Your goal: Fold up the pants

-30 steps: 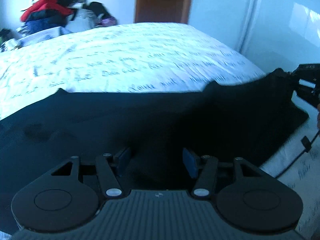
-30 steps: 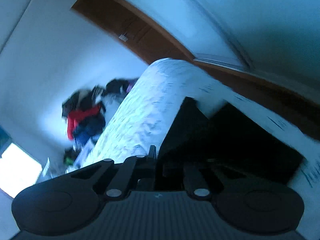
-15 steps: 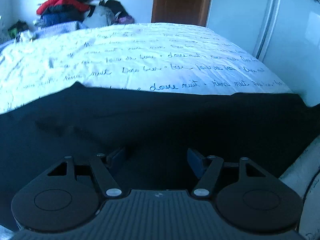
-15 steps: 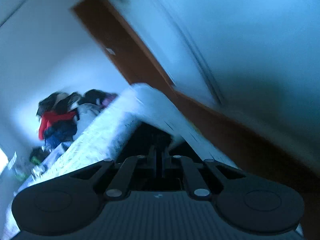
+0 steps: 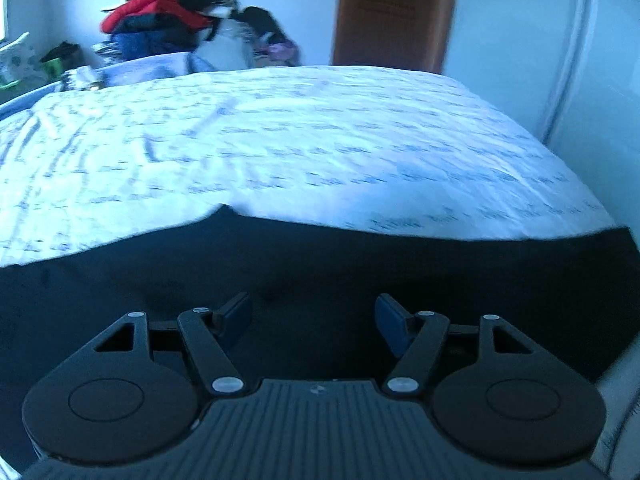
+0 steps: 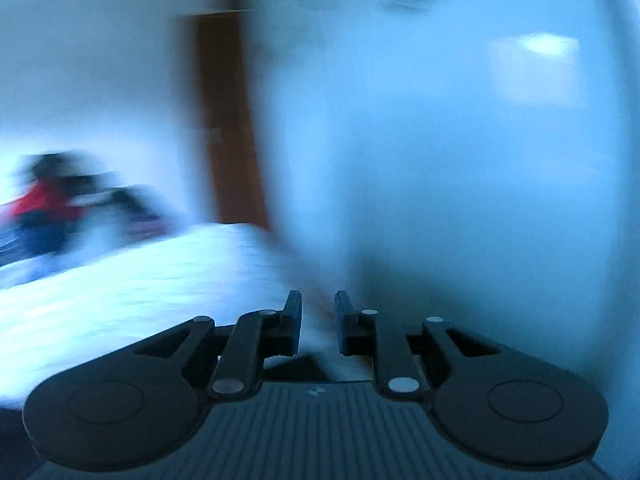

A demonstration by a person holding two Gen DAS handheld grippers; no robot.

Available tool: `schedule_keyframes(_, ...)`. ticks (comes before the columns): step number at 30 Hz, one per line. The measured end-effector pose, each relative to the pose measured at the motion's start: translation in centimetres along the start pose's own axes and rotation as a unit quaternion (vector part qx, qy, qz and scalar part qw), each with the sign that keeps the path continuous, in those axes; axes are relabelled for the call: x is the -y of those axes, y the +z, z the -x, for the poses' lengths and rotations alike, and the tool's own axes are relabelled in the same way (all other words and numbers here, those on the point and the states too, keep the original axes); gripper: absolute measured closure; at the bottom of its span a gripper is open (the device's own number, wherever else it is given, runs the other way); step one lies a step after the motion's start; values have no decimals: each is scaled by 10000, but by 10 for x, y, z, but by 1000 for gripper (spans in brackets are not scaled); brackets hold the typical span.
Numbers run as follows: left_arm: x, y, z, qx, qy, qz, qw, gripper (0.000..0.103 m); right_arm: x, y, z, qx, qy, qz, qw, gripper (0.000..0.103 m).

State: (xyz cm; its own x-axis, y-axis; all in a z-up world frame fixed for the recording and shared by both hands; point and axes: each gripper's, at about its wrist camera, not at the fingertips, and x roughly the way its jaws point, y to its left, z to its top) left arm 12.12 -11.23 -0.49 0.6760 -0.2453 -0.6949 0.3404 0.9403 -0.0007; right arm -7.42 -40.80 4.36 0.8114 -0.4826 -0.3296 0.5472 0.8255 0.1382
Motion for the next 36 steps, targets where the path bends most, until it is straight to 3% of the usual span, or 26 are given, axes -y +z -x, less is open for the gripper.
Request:
schedule_keyframes(1, -4, 4, -4, -52, 44, 14, 10000, 33, -27, 5, -9, -316, 601, 449, 9967, 81)
schedule_keyframes(3, -12, 12, -10, -169, 22, -16, 9999, 33, -85, 4, -27, -992, 1880, 1213, 9696, 81)
schedule_keyframes(4, -16, 16, -13, -207, 4, -68, 9998, 33, -116, -1, -37, -1296, 2562, 1480, 9464, 81)
schedule_keyframes(7, -27, 24, -19, -295, 97, -204, 9993, 33, -188, -18, -62, -1756, 3643, 2237, 8868, 81)
schedule_keyframes(10, -41, 28, -22, -342, 193, -72, 9992, 33, -240, -39, -90, -2035, 3953, 3021, 8433, 81)
schedule_keyframes(14, -59, 28, -20, -346, 200, 164, 9991, 32, -261, -55, -127, -2401, 4009, 3441, 8144, 81)
schedule_keyframes(17, -62, 30, -24, -363, 194, 184, 9990, 32, -254, -65, -124, -2480, 4169, 3496, 8015, 74)
schedule_keyframes(19, -61, 33, -28, -401, 110, 192, 9990, 32, -250, -64, -122, -2444, 4142, 3522, 8029, 50)
schedule_keyframes(21, -59, 40, -33, -467, -69, 297, 9984, 32, -249, -67, -130, -2553, 4233, 3519, 7949, 49)
schedule_keyframes(24, -55, 48, -38, -543, -357, 475, 9968, 30, -246, -62, -120, -2478, 4365, 3599, 7865, 65)
schedule_keyframes(27, -52, 56, -44, -608, -539, 660, 9945, 28, -249, -66, -97, -1829, 4142, 4209, 7860, 64)
schedule_keyframes(29, -49, 61, -52, -725, -699, 783, 9918, 28, -249, -68, -98, -2004, 4345, 4177, 7724, 66)
schedule_keyframes(33, -43, 68, -70, -1154, -1067, 1056, 9819, 28, -245, -63, -123, -2549, 4558, 3599, 7731, 66)
schedule_keyframes(35, -40, 70, -77, -1348, -1225, 1199, 9759, 28, -242, -62, -130, -2635, 4639, 3419, 7736, 77)
schedule_keyframes(36, -39, 72, -81, -1421, -1276, 1254, 9736, 28, -242, -62, -126, -2546, 4644, 3499, 7727, 91)
